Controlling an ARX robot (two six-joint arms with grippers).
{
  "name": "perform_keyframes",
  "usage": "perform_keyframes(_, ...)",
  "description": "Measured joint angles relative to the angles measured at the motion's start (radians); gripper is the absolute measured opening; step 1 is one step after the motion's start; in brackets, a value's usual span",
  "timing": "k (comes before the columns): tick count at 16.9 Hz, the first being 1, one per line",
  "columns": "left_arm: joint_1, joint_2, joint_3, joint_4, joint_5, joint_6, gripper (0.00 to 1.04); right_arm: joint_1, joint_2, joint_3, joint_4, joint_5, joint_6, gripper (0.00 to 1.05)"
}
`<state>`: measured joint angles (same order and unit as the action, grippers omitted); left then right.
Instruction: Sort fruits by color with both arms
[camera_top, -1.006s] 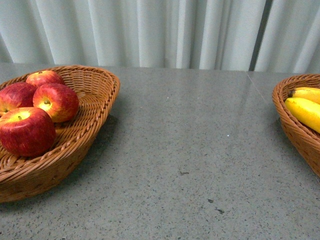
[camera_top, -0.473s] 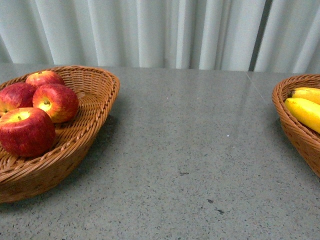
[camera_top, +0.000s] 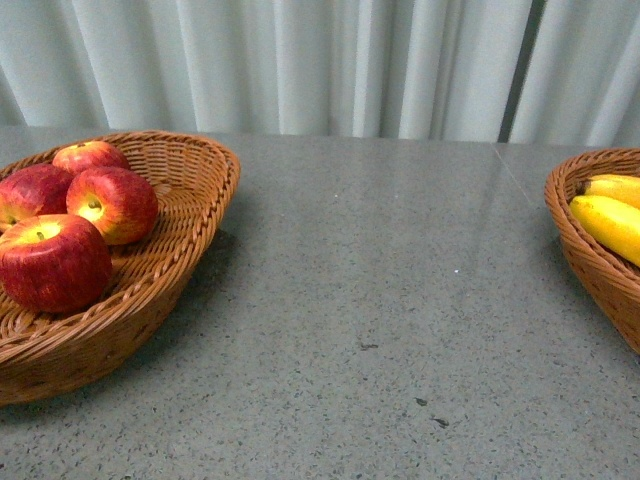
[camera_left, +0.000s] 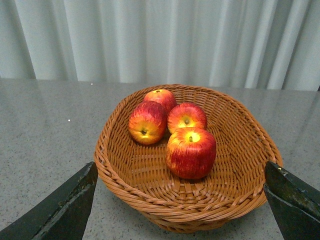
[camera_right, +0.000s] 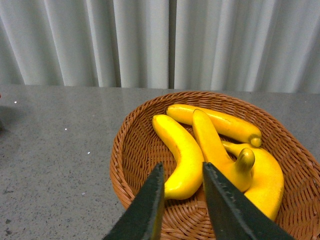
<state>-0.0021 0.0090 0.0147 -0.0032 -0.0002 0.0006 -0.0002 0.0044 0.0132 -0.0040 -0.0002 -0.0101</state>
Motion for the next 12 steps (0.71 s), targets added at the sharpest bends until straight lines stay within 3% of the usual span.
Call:
perform_keyframes(5,0.000,0.000,0.000,0.000,0.000,0.000,0.98,0.000,0.000,0.000,0.000,0.000,0.000,0.81)
perform_keyframes(7,0.000,0.000,0.000,0.000,0.000,0.000,0.98,0.000,0.000,0.000,0.000,0.000,0.002,1.00)
perform_keyframes(12,0.000,0.000,0.000,0.000,0.000,0.000,0.98,0.000,0.000,0.000,0.000,0.000,0.002,0.98)
